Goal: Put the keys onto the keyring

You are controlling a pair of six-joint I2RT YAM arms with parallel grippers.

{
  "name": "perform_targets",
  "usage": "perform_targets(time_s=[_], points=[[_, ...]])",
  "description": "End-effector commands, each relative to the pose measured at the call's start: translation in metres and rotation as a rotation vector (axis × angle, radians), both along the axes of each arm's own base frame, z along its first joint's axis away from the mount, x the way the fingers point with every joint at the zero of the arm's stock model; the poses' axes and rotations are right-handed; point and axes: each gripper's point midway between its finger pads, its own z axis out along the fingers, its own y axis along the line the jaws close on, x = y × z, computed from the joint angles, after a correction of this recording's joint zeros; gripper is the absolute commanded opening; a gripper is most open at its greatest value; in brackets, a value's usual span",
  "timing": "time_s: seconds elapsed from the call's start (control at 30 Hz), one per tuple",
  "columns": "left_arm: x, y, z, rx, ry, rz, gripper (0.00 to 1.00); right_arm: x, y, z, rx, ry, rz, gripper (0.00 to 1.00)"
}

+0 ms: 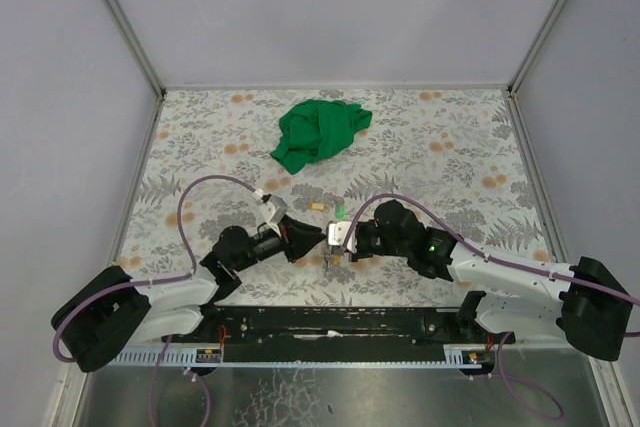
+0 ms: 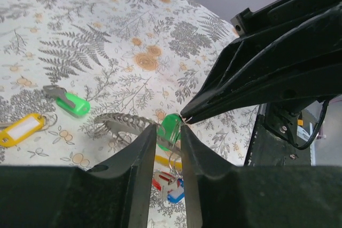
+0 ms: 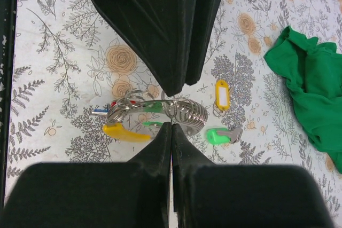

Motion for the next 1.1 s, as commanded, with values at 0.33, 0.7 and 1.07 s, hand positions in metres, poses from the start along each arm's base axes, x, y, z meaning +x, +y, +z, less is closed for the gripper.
perform_targets(time_s=[0.33, 0.7, 1.07], points=[[-0.011, 0.000, 0.011, 0.130, -0.199, -0.139, 0.39, -0.003, 0.005, 0.020, -0.026, -0.075, 0.082, 0.00], [-0.008, -0.016, -0.002, 0.153, -0.132, -0.268, 0.39, -0.010, 0.007, 0.019, -0.020, -0.058, 0.117, 0.00], [-0.011, -0.020, -0.016, 0.191, -0.099, -0.354, 0.33, -0.012, 0.009, 0.017, -0.020, -0.051, 0.129, 0.00]])
